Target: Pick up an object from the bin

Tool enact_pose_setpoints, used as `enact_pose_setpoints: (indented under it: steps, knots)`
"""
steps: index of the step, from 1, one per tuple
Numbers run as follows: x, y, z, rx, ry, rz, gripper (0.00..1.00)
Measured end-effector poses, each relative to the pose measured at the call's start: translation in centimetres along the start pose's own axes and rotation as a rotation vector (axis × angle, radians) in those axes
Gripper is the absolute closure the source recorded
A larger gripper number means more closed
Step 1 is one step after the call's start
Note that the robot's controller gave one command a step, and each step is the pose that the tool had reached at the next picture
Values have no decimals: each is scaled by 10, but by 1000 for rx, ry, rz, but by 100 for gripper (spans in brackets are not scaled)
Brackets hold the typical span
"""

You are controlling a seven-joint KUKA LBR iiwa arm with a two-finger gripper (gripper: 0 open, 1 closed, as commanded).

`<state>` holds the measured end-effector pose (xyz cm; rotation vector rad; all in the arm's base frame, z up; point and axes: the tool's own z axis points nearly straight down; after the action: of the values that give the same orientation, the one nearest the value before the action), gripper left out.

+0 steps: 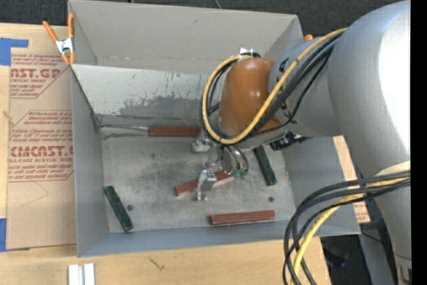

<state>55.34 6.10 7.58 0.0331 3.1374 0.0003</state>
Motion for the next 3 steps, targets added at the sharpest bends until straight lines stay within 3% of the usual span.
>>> enact_pose_setpoints:
  steps: [1, 2, 3]
  knots:
    - [2, -2, 5, -5, -20, 43, 0]
    - [-4, 1, -4, -2, -11, 0, 100]
    - [-4, 1, -4, -2, -11, 0, 100]
